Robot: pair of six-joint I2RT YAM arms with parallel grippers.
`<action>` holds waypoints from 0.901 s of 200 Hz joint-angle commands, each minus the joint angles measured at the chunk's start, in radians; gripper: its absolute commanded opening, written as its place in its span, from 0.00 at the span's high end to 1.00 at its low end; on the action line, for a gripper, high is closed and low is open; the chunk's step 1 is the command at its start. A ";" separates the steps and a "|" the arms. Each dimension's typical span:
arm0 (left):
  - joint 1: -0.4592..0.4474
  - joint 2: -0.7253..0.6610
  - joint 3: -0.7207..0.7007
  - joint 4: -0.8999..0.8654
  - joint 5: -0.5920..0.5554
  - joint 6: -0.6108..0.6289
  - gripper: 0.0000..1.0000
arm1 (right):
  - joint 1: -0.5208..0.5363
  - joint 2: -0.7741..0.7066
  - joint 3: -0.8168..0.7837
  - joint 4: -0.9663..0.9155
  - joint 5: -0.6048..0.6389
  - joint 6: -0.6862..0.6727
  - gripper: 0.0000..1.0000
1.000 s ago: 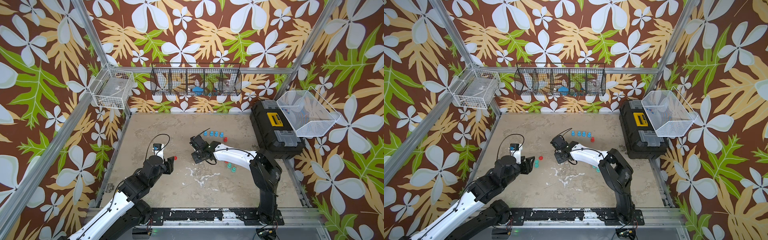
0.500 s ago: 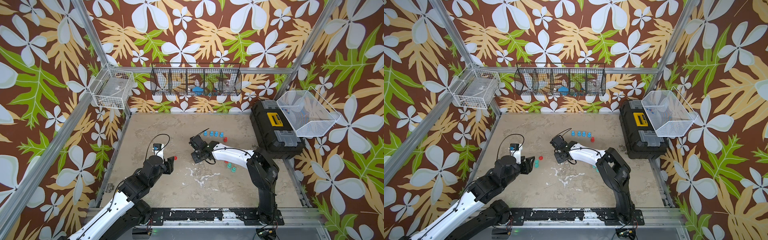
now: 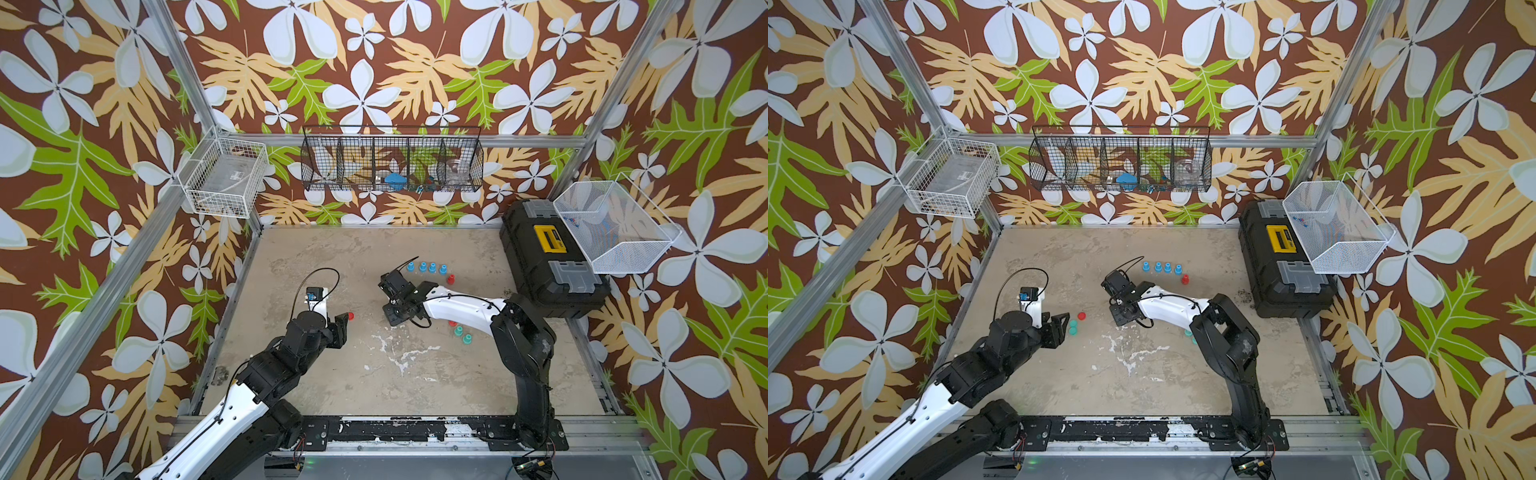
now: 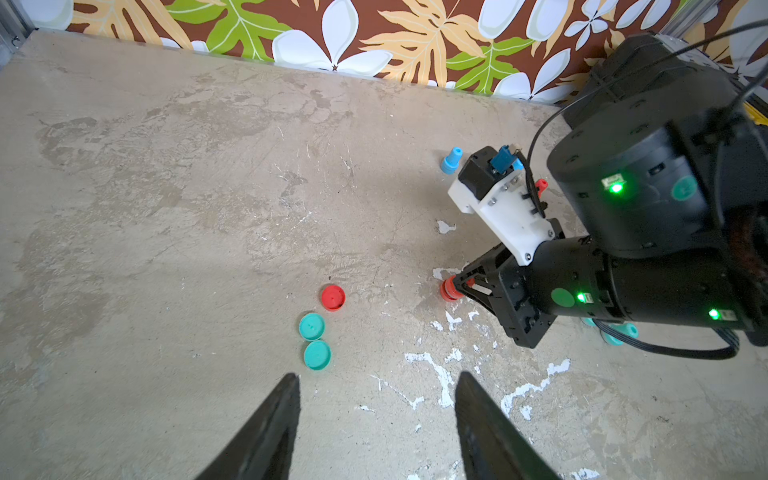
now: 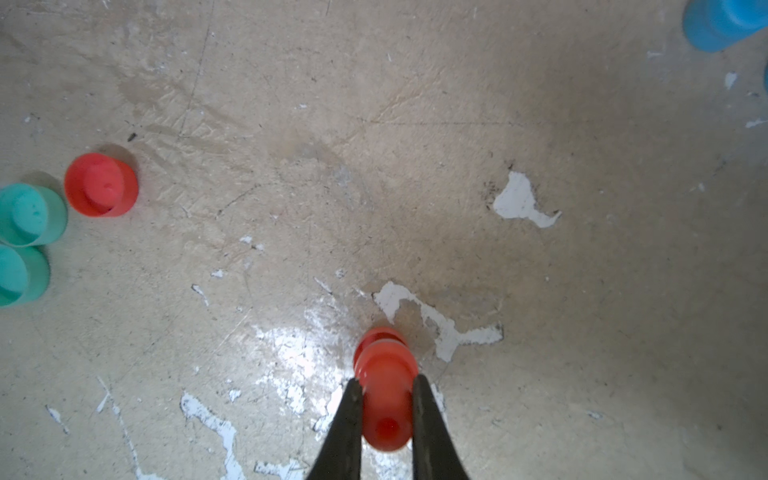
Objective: Close the stamp cap
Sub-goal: Close the cover of the stamp, then move the stamp at the center of the board.
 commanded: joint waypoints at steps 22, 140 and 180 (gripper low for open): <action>0.003 -0.002 -0.002 0.013 -0.007 0.006 0.39 | 0.003 -0.003 0.001 0.010 0.006 0.002 0.90; 0.002 -0.003 -0.003 0.013 -0.007 0.005 0.39 | 0.010 0.006 0.000 0.014 0.009 0.008 0.90; 0.002 -0.003 -0.003 0.013 -0.007 0.006 0.38 | 0.010 0.009 -0.036 0.028 0.000 0.017 0.89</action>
